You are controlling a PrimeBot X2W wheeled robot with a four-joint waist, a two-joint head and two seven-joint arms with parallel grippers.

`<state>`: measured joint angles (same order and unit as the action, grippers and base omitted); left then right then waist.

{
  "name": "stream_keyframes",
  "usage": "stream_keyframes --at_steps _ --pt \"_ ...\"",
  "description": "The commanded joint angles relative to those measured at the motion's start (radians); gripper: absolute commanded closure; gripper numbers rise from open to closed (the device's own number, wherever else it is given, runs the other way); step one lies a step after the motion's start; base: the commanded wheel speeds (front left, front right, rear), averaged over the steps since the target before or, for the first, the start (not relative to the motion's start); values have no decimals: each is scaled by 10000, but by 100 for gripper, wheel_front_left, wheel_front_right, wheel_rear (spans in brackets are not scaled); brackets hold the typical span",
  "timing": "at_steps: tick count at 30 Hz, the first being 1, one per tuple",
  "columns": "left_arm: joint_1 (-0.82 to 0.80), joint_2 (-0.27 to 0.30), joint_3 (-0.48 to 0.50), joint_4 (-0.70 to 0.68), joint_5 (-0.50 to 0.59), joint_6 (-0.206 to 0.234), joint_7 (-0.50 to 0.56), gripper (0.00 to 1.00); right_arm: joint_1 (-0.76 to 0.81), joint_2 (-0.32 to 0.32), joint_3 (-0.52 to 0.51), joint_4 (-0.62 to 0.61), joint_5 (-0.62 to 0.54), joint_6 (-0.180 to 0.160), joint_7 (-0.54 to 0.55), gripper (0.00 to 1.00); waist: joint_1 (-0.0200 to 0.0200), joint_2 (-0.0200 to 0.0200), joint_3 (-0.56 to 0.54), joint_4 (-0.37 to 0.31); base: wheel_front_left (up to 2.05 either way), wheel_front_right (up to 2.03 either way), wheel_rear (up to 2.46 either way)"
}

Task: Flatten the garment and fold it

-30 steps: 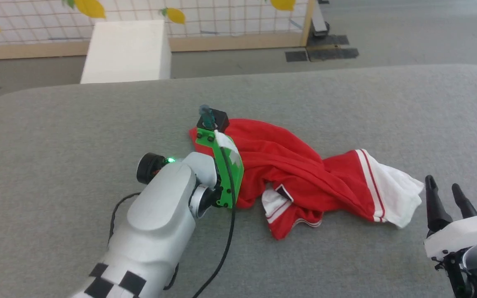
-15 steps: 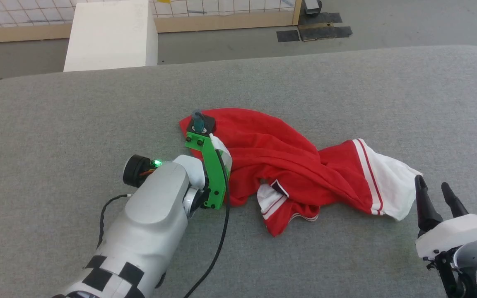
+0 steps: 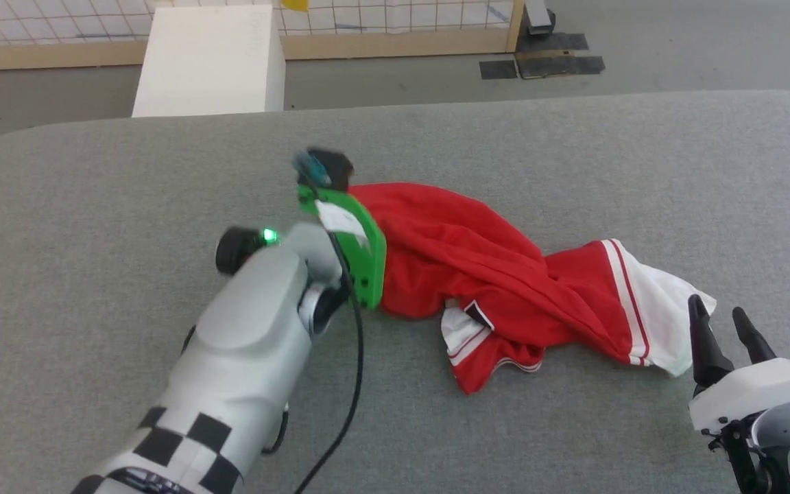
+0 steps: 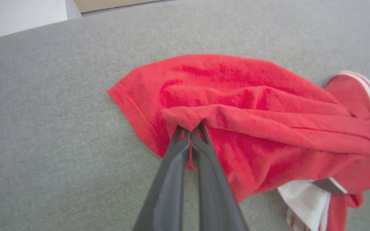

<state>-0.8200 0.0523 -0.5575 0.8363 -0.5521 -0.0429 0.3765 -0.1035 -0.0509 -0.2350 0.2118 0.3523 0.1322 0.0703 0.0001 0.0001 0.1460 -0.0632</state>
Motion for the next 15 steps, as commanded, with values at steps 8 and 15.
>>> stream_keyframes --at_steps 8,15 --pt "-343 503 1422 -1905 -851 470 -1748 100 313 7 -146 62 -148 -15 -25 0 -1 -1 -560 809 0 0 0" --pt "1572 1922 2911 -3972 -1264 2083 -1935 100 414 7 18 87 -90 -15 -23 0 -1 -1 -905 1365 0 0 0"
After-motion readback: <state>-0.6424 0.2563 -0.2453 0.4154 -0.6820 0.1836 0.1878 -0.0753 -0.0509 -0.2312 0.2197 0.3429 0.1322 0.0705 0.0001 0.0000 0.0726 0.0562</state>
